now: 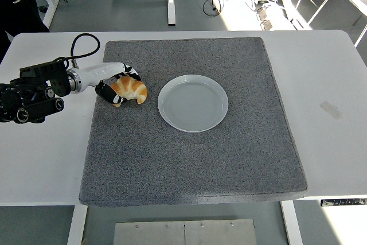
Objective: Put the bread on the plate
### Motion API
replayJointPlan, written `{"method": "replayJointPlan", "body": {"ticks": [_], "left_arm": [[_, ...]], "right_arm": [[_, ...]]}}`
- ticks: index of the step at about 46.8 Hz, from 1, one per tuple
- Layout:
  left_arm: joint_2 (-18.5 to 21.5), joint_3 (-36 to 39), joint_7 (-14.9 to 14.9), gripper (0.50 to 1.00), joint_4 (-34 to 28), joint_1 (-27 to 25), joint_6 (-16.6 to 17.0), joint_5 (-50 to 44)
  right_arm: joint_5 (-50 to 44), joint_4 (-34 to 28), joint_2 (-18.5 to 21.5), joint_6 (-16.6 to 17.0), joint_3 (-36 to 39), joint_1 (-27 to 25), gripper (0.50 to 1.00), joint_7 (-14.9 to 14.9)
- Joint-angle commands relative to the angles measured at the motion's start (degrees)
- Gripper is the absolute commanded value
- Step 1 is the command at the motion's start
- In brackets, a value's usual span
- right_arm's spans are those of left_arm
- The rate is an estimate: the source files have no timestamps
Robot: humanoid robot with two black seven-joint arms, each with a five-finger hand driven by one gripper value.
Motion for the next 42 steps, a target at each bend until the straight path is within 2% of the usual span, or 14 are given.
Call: {"method": "replayJointPlan", "body": {"ticks": [1,17,42], "left_arm": [[-0.22,-0.05,0.01,0.713,0.31,0.11,0.65,0.56],[-0.30,-0.66,0.01,0.664,0.31,0.11,1.44,0.47],[0.66,-7.95,0.01,0.672,-0.48,-4.90,0.74,0.30]], "right_arm": [[0.00,0.00,0.00,0.00,0.00,0.00,1.000,0.00],[0.00,0.00,0.00,0.00,0.00,0.00,1.000,0.00],[0.00,0.00,0.00,0.00,0.00,0.00,1.000,0.00]]}}
